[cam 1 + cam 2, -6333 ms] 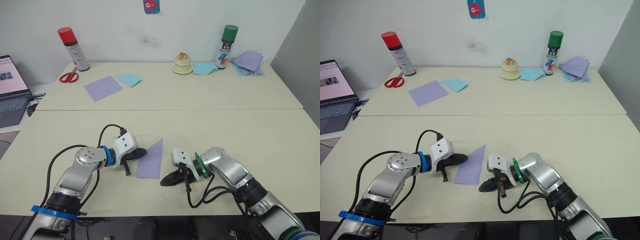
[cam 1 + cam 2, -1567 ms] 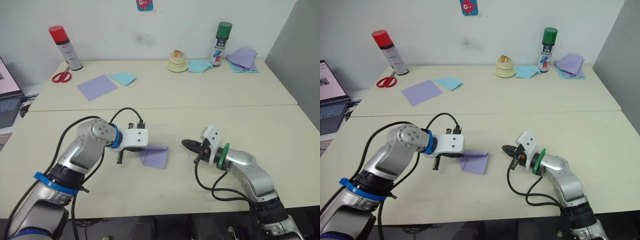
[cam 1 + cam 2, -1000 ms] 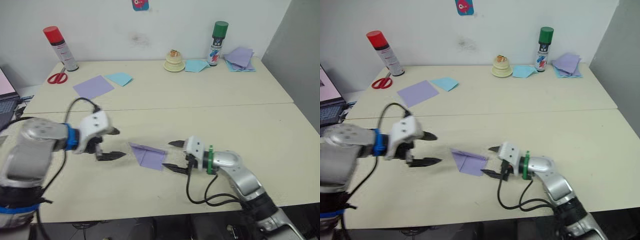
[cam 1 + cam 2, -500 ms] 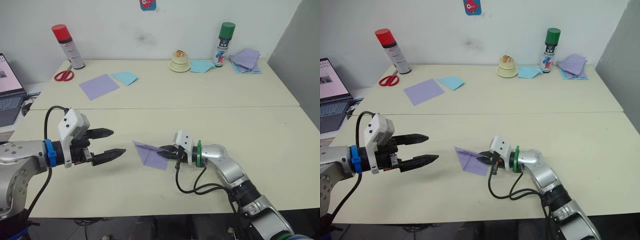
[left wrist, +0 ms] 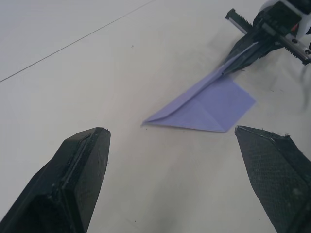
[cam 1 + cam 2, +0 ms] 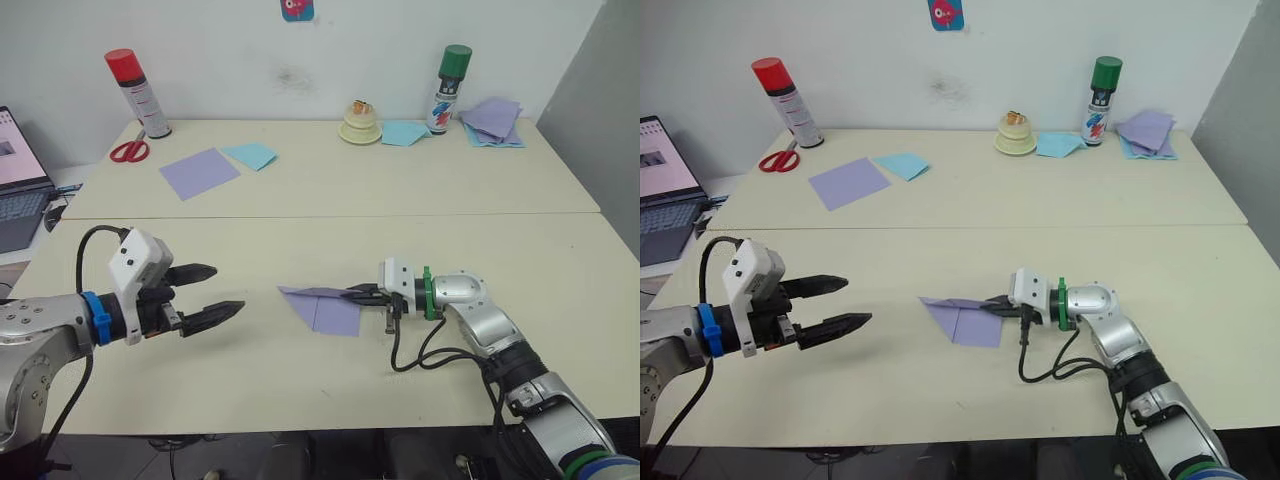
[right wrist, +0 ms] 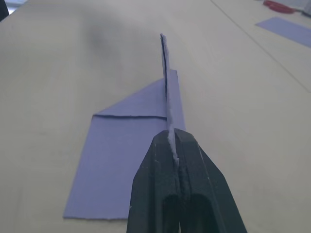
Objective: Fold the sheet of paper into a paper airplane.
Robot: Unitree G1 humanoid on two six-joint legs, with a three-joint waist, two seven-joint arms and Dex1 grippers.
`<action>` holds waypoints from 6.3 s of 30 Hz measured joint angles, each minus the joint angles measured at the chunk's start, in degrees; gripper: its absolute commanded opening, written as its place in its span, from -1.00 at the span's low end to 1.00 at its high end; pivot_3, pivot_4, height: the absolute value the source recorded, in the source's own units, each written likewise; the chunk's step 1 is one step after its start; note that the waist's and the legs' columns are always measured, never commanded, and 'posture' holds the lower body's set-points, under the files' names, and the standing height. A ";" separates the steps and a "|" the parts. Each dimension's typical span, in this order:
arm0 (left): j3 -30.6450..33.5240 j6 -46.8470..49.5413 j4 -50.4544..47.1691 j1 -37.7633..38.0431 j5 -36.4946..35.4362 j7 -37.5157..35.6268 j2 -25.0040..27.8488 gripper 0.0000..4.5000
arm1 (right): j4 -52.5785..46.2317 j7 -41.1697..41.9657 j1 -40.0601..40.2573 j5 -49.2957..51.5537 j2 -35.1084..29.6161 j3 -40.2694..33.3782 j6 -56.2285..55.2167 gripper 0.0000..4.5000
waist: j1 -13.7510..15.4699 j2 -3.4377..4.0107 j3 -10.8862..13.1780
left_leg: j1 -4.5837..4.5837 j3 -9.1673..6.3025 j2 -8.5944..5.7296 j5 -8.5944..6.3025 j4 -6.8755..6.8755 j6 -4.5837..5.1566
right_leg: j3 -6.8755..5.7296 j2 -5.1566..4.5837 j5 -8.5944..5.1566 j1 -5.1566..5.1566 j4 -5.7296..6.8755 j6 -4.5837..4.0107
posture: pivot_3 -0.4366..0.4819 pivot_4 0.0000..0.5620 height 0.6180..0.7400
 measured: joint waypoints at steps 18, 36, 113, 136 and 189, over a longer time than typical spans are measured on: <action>-7.62 -4.17 4.73 -4.63 -1.03 0.68 0.48 1.00 | 4.04 11.31 -3.18 2.48 -2.08 -1.69 -3.28 0.20 | 0.02 0.01 0.01 | -0.01 0.00 -0.01 -0.01 0.01 -0.01 | 0.00 -0.01 0.00 0.00 0.00 0.00 | -0.05 -0.47 1.00; -31.24 -15.99 25.47 -21.11 8.83 0.62 -10.95 -0.68 | -13.67 -5.06 0.00 5.98 -0.73 -1.33 30.64 -1.00 | -0.08 0.04 0.03 | -0.40 0.09 -0.12 0.05 0.06 -0.11 | 0.04 -0.13 0.03 -0.40 0.04 -0.01 | -0.05 -0.47 1.00; -35.16 -26.16 36.12 -19.16 17.67 -2.66 -15.15 -0.70 | -19.19 -2.71 13.30 -2.59 -13.03 -2.24 1.05 0.02 | -0.04 -0.01 -0.06 | 0.36 0.13 -0.04 -0.01 0.01 0.00 | -0.01 -0.02 -0.09 0.30 0.01 0.18 | -0.05 -0.47 1.00; -35.39 -24.59 35.87 -19.75 17.53 -6.24 -13.10 -0.70 | -13.60 -7.60 11.53 -1.68 -1.31 -0.28 0.09 -0.99 | -0.01 -0.02 -0.06 | 0.37 0.07 -0.03 -0.01 -0.01 -0.01 | 0.06 -0.02 0.01 0.28 0.02 0.00 | -0.05 -0.47 1.00; -35.06 -25.14 32.24 -20.92 16.80 -2.52 -16.05 -0.70 | -15.01 -13.95 5.42 1.73 3.71 -3.23 34.59 -0.99 | 0.00 -0.02 -0.05 | 0.21 0.02 -0.05 -0.01 -0.01 -0.01 | 0.00 -0.01 0.02 0.12 0.05 0.00 | -0.05 -0.47 1.00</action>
